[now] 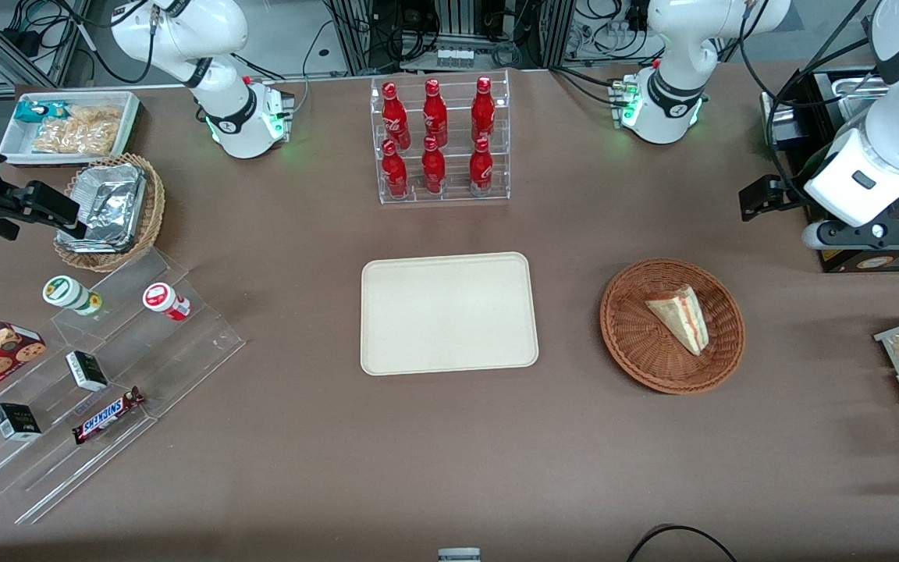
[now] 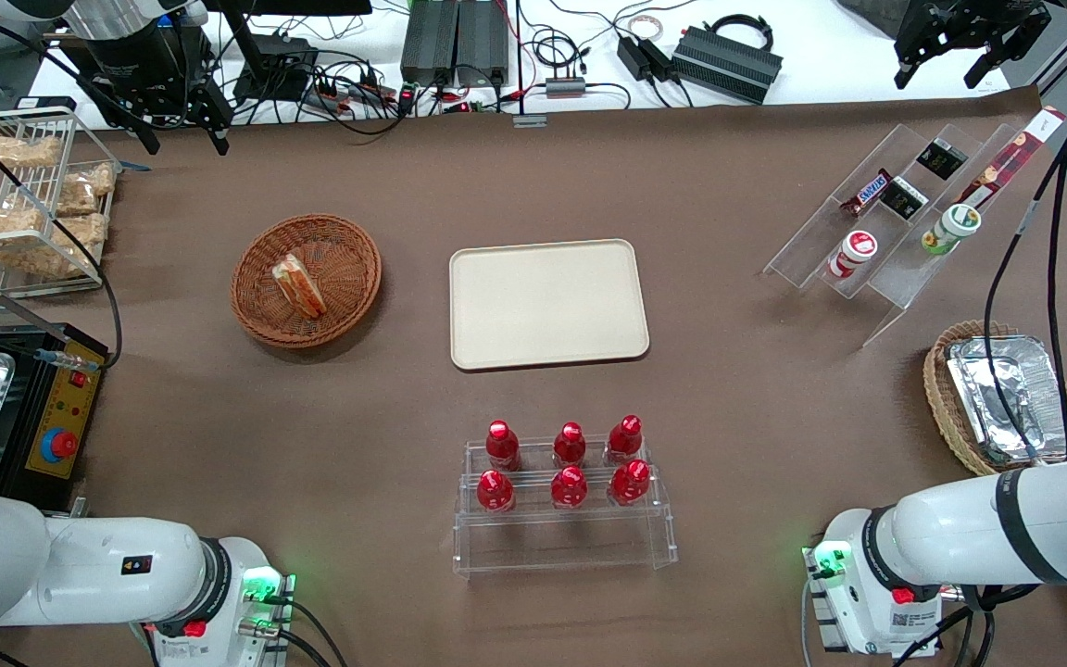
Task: Place sandwich from basket to tray
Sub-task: 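Move the left gripper over the sandwich in the wicker basket, then lower the left gripper onto the sandwich and close on it, then lift the sandwich and carry it over the beige tray, then lower the sandwich onto the tray with the left gripper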
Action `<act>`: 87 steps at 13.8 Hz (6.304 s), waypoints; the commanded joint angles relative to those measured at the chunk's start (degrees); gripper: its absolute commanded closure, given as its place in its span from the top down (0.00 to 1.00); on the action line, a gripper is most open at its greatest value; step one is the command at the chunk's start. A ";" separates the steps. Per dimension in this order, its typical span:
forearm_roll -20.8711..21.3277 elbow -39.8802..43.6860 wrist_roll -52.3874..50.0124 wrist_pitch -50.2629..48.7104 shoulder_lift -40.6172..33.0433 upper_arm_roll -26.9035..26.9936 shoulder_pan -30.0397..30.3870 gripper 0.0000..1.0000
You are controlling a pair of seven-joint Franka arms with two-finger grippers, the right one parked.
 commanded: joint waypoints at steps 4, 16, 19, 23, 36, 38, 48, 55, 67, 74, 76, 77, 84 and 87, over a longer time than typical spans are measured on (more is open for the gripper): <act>-0.04 -1.16 0.62 1.69 1.31 -0.49 0.15 1.00; 0.05 -24.08 -0.43 28.11 3.07 -0.40 0.15 1.00; 0.14 -31.38 -4.28 37.88 2.72 -0.40 0.15 1.00; 0.14 -36.07 -10.33 44.23 2.98 -0.40 0.50 1.00; -0.30 -35.98 -41.74 51.79 10.89 -0.31 0.76 1.00; -1.43 -35.63 -42.00 52.23 12.82 -0.31 0.68 1.00; -1.35 -35.01 -38.06 52.69 14.76 -0.22 0.67 0.14; -1.62 -19.64 -37.52 27.90 14.41 -1.37 -3.35 0.02; -1.35 -4.35 -44.10 29.65 27.05 -1.54 -27.61 0.03; -0.74 5.32 -50.17 35.17 36.72 -1.45 -37.72 0.03; 0.92 8.22 -51.48 35.89 39.53 -1.37 -39.31 0.03; 1.89 9.01 -52.45 35.89 40.50 -1.37 -39.40 0.03; 2.51 12.62 -52.64 37.29 44.90 -1.28 -40.37 0.04; 2.60 12.89 -52.46 37.47 45.52 -1.28 -40.37 0.05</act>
